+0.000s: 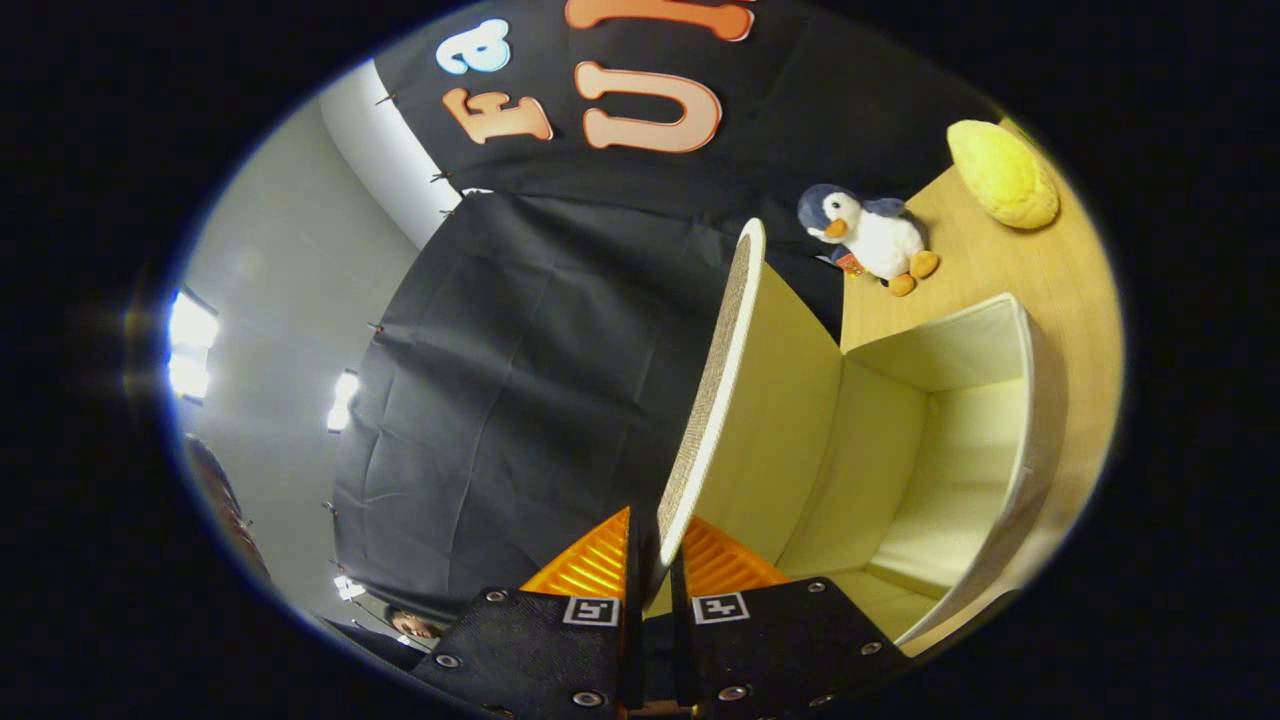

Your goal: Open the storage box then place both shoes into the box .Put the left shoe in first, then the right shoe, with the right side of both shoes facing outward in a uniform manner.

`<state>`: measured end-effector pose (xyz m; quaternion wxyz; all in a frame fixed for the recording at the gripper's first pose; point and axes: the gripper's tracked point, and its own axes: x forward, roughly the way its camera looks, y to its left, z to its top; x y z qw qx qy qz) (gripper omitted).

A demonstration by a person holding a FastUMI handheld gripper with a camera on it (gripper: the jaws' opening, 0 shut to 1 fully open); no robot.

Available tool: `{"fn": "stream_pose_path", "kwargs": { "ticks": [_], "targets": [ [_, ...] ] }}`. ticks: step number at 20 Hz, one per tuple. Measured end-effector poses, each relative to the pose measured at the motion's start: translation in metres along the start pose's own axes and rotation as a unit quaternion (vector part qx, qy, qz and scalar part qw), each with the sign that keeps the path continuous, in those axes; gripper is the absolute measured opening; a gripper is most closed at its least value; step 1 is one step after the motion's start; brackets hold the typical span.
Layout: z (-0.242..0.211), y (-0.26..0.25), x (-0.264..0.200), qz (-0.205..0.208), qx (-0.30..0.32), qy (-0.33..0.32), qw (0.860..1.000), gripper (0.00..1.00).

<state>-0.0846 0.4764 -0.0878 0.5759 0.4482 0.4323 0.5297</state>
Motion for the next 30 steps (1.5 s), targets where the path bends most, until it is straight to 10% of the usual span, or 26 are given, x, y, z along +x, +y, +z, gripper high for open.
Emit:
{"fn": "stream_pose_path", "kwargs": {
  "ticks": [11, 17, 30],
  "targets": [
    [-0.014, 0.026, 0.132, -0.045, -0.060, 0.078, 0.994, 0.17],
    [-0.026, 0.011, 0.179, -0.088, -0.084, 0.107, 0.987, 0.46],
    [0.025, -0.033, 0.057, -0.195, -0.166, 0.028, 0.966, 0.88]
  ]
}}
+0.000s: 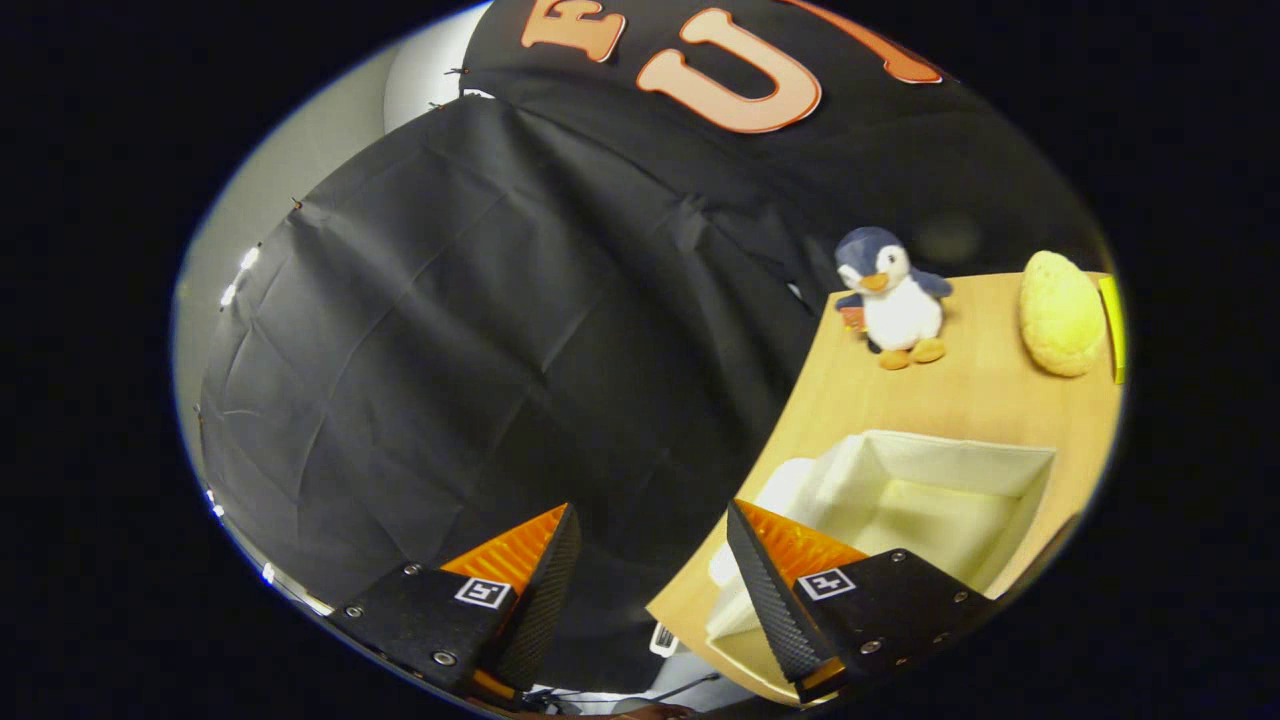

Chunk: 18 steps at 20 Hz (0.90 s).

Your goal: Open the storage box then place both shoes into the box .Put the left shoe in first, then the right shoe, with the right side of both shoes facing outward in a uniform manner.

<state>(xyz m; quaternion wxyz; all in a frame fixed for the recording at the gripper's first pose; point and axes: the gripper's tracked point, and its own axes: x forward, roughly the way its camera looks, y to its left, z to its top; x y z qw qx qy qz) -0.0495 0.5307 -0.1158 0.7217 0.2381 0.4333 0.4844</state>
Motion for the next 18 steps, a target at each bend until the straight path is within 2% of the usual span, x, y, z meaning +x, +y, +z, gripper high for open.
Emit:
{"fn": "stream_pose_path", "kwargs": {
  "ticks": [5, 9, 15, 18],
  "targets": [
    [-0.001, -0.060, -0.061, -0.070, -0.014, -0.039, 0.997, 0.92],
    [-0.013, -0.113, -0.110, -0.141, -0.035, -0.051, 0.988, 0.95],
    [-0.051, -0.192, -0.171, -0.251, -0.065, -0.051, 0.965, 0.96],
    [-0.079, -0.232, -0.191, -0.296, -0.055, -0.038, 0.953, 0.96]
  ]
}}
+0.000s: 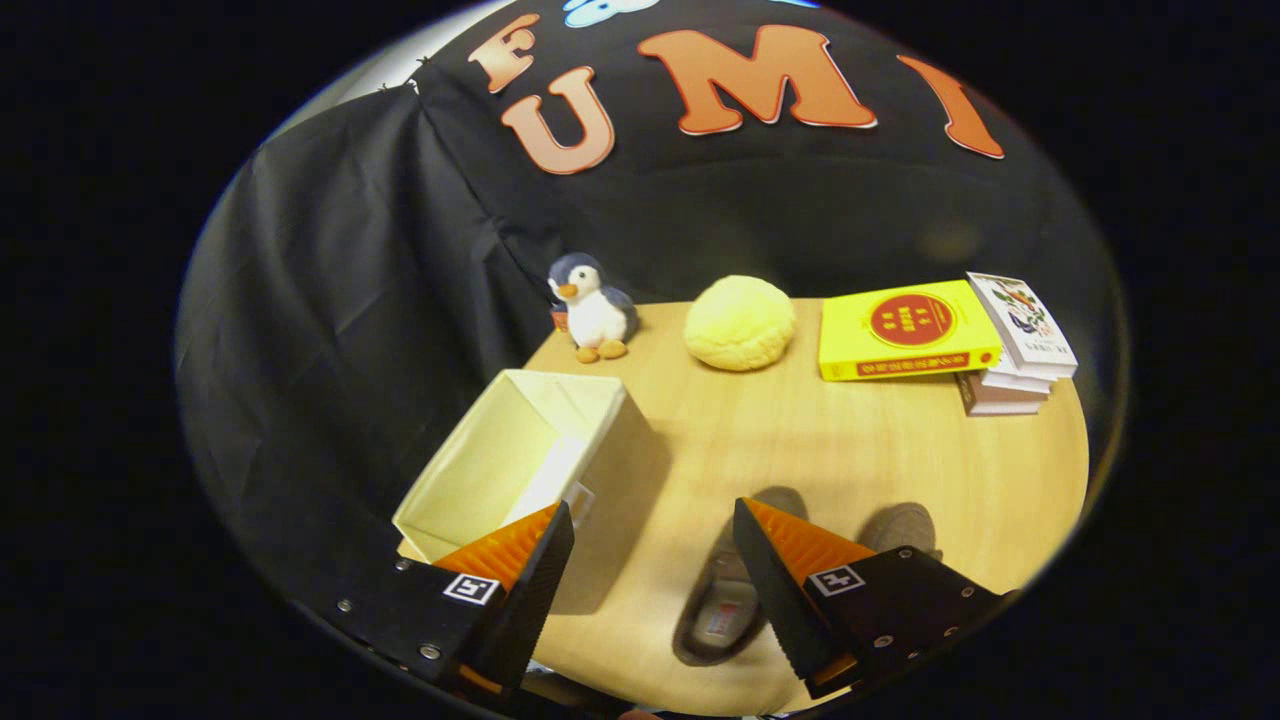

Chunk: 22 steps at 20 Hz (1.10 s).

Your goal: Open the storage box then place both shoes into the box .Put the left shoe in first, then the right shoe, with the right side of both shoes facing outward in a uniform manner.

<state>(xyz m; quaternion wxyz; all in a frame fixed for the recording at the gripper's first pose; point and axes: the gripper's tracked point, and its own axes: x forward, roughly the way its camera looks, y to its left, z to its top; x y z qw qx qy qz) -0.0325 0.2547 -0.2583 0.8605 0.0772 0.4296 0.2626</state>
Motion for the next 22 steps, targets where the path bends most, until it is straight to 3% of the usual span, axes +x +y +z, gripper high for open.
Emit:
{"fn": "stream_pose_path", "kwargs": {
  "ticks": [11, 22],
  "targets": [
    [-0.102, -0.082, 0.029, -0.096, 0.039, 0.069, 0.992, 0.95],
    [-0.129, -0.113, 0.062, -0.152, 0.059, 0.093, 0.982, 0.72]
  ]
}}
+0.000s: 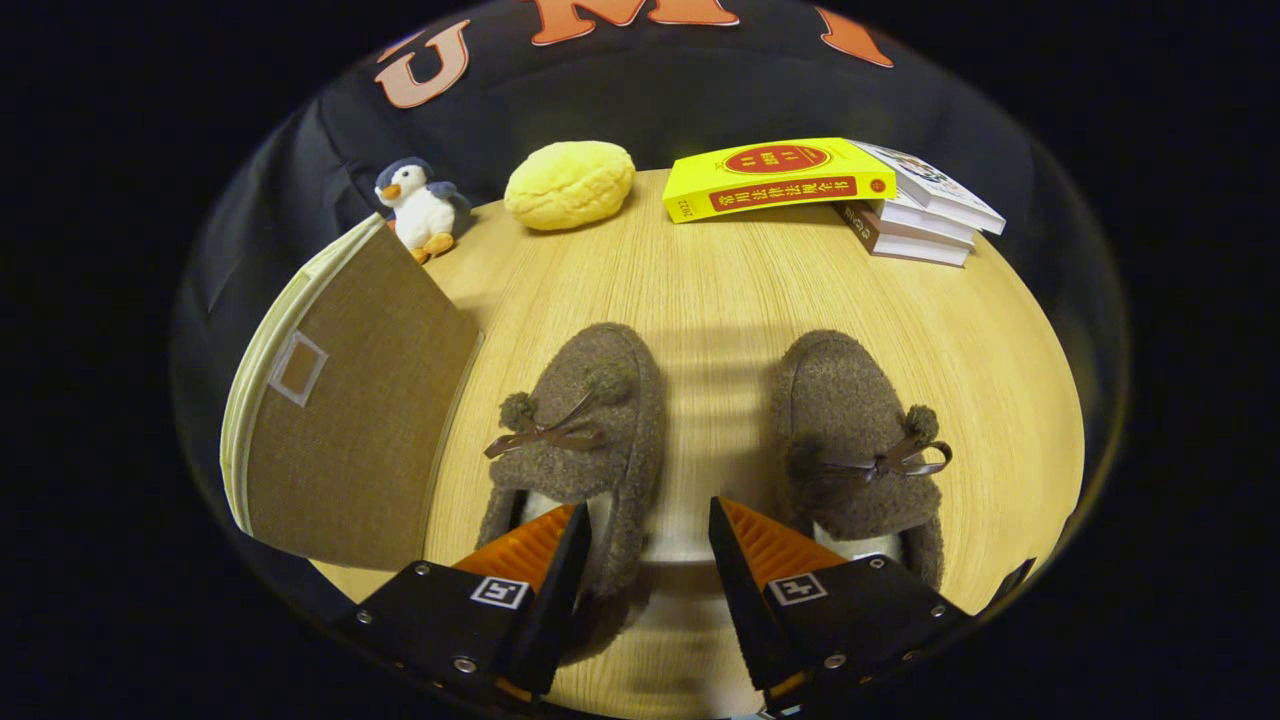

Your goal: Open the storage box then place both shoes into the box .Put the left shoe in first, then the right shoe, with the right side of both shoes facing outward in a uniform manner.

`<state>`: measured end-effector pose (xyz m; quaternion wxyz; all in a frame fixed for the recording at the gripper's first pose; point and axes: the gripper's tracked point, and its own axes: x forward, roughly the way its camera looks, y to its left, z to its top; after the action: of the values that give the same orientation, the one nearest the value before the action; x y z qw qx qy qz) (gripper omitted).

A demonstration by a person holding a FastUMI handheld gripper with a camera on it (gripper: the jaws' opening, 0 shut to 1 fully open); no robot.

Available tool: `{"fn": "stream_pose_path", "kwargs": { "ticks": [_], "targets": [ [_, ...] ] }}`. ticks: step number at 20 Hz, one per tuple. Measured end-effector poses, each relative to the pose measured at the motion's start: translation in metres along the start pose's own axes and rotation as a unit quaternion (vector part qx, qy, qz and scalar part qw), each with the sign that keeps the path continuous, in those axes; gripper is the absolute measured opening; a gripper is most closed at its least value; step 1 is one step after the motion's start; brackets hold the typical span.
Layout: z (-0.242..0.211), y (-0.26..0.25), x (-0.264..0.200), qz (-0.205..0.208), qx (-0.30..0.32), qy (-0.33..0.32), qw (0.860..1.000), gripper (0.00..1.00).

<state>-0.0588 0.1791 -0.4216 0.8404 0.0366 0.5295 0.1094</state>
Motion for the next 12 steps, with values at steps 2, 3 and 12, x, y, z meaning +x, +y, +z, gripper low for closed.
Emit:
{"fn": "stream_pose_path", "kwargs": {
  "ticks": [2, 3, 12],
  "targets": [
    [0.003, -0.001, 0.009, -0.004, 0.014, -0.002, 1.000, 0.66],
    [0.003, 0.000, 0.012, -0.001, 0.023, 0.000, 1.000, 0.61],
    [0.007, 0.014, 0.023, 0.009, 0.030, -0.010, 0.999, 0.10]
  ]
}}
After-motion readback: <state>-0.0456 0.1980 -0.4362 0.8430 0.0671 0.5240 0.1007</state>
